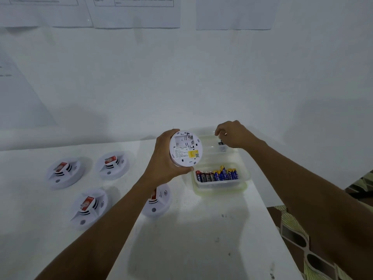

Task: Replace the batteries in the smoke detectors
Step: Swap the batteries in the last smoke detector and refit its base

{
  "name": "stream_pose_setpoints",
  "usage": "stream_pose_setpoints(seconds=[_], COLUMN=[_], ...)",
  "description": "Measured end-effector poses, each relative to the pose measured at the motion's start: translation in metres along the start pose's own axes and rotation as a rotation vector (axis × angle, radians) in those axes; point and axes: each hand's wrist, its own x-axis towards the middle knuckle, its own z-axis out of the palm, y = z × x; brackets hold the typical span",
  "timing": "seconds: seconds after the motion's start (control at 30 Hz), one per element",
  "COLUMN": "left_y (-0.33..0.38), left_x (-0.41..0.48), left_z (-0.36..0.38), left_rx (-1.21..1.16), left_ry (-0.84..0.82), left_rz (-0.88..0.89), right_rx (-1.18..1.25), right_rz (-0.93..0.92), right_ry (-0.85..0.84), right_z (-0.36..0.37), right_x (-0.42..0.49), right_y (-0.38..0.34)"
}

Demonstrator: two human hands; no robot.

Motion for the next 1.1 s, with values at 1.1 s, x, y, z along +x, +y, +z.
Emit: stream_pose_setpoints(seconds=[1.1], left_y=[-0.032], left_x=[0.01], left_z=[-0.012], left_rx=[0.034], left_ry=[0.023], left_rz=[-0.037], right_rx=[0.431], right_rz=[0.152], right_ry=[-0.067], right_z=[0.02], right_x=[0.033], right_y=[-0.021])
